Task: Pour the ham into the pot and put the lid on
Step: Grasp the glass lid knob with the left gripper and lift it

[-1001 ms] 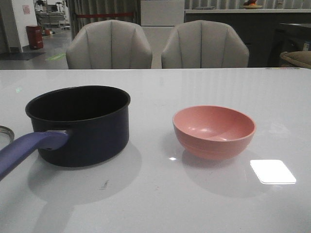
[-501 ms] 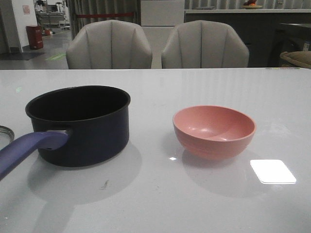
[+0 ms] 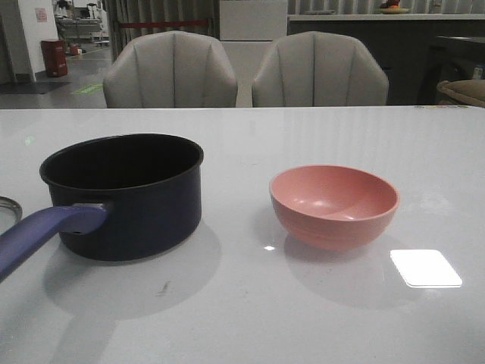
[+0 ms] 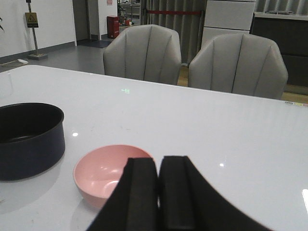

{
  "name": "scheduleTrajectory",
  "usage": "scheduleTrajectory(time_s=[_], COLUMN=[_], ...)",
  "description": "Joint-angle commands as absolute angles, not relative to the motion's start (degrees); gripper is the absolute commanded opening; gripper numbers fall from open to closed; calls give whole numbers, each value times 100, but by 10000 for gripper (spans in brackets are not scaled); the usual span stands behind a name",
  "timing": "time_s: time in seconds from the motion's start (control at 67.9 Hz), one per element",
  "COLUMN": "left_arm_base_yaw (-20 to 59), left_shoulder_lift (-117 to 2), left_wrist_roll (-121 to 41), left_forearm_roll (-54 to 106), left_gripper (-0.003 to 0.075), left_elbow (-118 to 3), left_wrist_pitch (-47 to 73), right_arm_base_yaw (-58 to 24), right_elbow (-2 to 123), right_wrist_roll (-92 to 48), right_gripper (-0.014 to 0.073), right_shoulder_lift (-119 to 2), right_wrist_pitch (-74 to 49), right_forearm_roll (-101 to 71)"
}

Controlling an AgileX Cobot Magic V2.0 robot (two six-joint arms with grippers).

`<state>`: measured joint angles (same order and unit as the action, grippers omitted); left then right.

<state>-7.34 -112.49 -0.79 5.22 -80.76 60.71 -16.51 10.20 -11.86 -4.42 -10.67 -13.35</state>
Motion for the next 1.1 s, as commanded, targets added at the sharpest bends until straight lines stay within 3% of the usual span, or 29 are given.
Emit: scheduleTrajectory(time_s=[0.0,0.103,0.221,0.707,1.09], left_arm_base_yaw=[-746,-746,-746,-654,548], left_shoulder_lift=[-10980,-10980,-10980,-10484,-10237], left_wrist_roll=[-92,-92,-92,-156,-231], left_forearm_roll=[570,579,579,602,602], left_gripper=[432,349,312,311,311], left_elbow=[-8232,-8232,-8232,-9015,-10392], left_wrist_pitch=[6095,6085,6085,6467,7239], right_arm_base_yaw=[-1653,-1653,-1653,-1653,-1653], right_elbow=[1170,1170,1170,1170,1170], right_wrist_roll=[-1212,-1212,-1212,-1212,-1212], right_gripper=[150,150,150,150,150], right_shoulder_lift=[-510,-510,-510,-510,-510], right_wrist_pitch=[-575,-575,-575,-575,-575], right_forearm_roll=[-1289,-1289,-1289,-1289,-1289])
